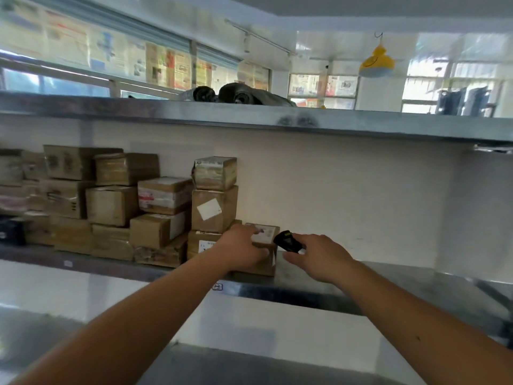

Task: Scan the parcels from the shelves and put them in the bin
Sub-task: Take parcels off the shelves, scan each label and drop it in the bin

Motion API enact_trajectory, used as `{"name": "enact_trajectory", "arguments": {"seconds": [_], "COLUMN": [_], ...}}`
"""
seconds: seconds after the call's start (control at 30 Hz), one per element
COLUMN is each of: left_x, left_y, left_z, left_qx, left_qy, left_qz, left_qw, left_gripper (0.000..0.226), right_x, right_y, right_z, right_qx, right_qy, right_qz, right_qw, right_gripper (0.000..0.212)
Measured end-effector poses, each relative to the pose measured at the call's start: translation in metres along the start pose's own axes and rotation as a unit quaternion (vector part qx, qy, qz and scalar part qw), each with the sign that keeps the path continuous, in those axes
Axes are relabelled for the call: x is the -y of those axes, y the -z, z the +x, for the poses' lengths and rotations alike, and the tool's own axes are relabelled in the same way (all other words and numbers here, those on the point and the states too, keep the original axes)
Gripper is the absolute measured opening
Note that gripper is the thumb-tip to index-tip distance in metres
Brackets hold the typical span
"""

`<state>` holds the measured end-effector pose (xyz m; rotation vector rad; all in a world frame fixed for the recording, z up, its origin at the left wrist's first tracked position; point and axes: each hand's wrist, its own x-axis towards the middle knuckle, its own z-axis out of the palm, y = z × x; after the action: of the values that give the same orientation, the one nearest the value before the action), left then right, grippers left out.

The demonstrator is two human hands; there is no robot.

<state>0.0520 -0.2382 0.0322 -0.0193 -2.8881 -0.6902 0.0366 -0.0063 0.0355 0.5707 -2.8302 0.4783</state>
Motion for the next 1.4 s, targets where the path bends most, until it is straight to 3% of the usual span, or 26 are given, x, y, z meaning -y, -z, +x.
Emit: {"name": "enact_trajectory", "arguments": {"seconds": [0.3, 0.5, 0.6, 0.8, 0.93, 1.1, 1.27, 1.4], "left_x": [-0.024, -0.026, -0.029, -0.038, -0.034, -0.028, -0.021, -0.033], "left_y": [0.004, 0.006, -0.004, -0.025, -0.037, -0.046, -0.068, -0.065], "left_z": [0.008, 0.019, 0.024, 0.046, 0.062, 0.054, 0.038, 0.011], "left_qx": [0.015, -0.018, -0.009, -0.002, 0.025, 0.049, -0.034, -0.057], "left_qy": [0.001, 0.029, 0.052, 0.116, 0.142, 0.096, 0.033, -0.007], "left_qz": [-0.046, -0.112, -0.141, -0.246, -0.317, -0.383, -0.325, -0.252], "left_qw": [0.999, 0.993, 0.989, 0.962, 0.937, 0.918, 0.945, 0.966], "left_gripper": [0.074, 0.039, 0.038, 0.076, 0.113, 0.112, 0.134, 0.143], "right_x": [-0.009, -0.018, -0.027, -0.031, -0.031, -0.037, -0.043, -0.043], "right_y": [0.004, 0.011, 0.015, 0.031, 0.034, 0.030, 0.044, 0.051], "right_z": [0.005, -0.001, -0.008, -0.013, -0.018, -0.032, -0.058, -0.083], "right_qx": [0.005, 0.005, -0.006, 0.004, 0.001, 0.019, 0.034, 0.051], "right_qy": [-0.021, -0.028, -0.038, -0.052, -0.053, -0.080, -0.085, -0.082], "right_qz": [0.016, -0.012, -0.071, -0.097, -0.071, -0.019, 0.023, 0.016], "right_qw": [1.000, 1.000, 0.997, 0.994, 0.996, 0.996, 0.996, 0.995], "right_gripper": [0.061, 0.065, 0.063, 0.064, 0.064, 0.062, 0.060, 0.058]}}
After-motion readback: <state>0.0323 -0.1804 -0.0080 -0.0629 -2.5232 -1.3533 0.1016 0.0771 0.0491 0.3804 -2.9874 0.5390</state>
